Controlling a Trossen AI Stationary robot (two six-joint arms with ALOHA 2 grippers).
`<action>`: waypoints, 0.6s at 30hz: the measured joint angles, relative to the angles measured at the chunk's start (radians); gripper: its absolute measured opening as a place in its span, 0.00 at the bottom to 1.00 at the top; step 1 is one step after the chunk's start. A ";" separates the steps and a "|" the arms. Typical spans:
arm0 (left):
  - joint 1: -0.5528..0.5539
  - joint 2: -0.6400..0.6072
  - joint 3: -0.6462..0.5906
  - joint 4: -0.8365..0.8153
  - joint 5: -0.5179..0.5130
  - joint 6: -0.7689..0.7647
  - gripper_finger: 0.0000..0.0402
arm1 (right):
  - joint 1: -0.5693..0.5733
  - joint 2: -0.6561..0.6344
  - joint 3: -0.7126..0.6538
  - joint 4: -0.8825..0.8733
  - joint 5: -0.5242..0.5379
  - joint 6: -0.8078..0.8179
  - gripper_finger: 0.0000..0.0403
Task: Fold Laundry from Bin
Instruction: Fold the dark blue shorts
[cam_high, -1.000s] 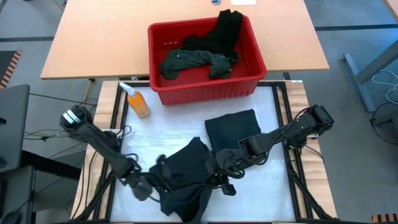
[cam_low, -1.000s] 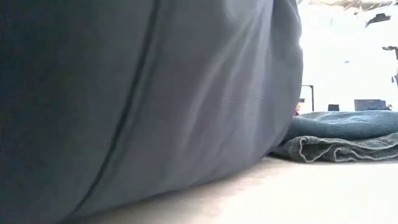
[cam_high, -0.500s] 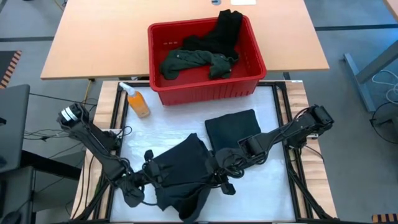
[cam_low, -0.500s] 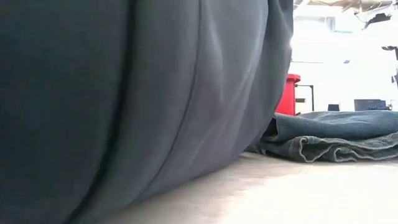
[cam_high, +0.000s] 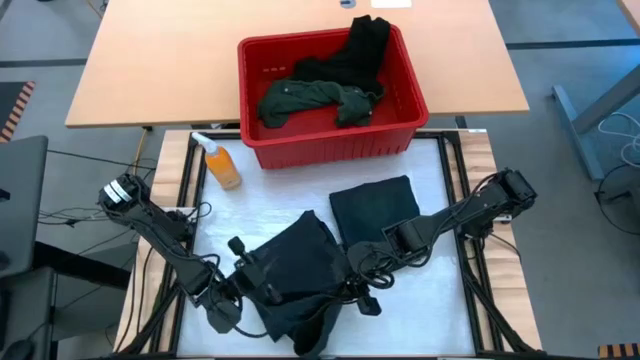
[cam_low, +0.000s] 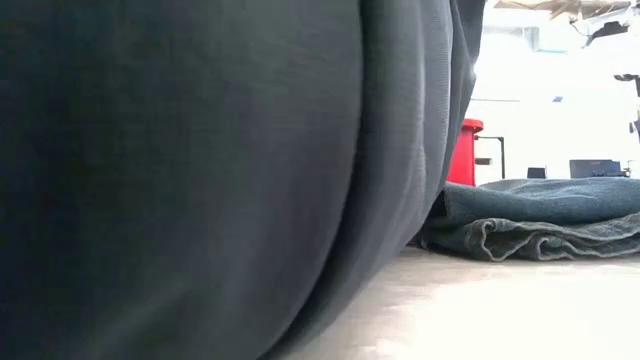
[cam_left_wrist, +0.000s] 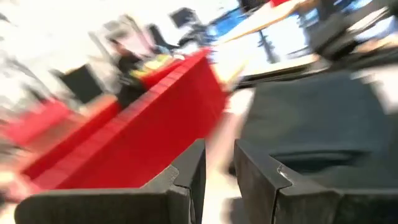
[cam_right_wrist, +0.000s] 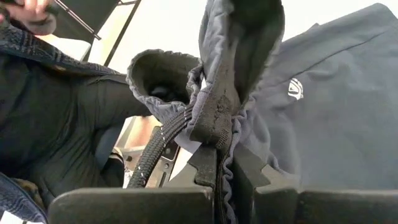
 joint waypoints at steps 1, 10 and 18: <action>0.000 0.000 0.011 0.000 -0.028 0.079 0.19 | 0.002 0.000 0.000 0.000 0.000 0.000 0.10; 0.015 -0.085 0.045 -0.011 -0.034 0.159 0.19 | -0.016 0.002 0.000 0.025 0.007 -0.001 0.10; 0.005 -0.224 0.041 -0.188 -0.035 -0.099 0.19 | -0.118 0.002 0.000 0.058 -0.098 -0.071 0.10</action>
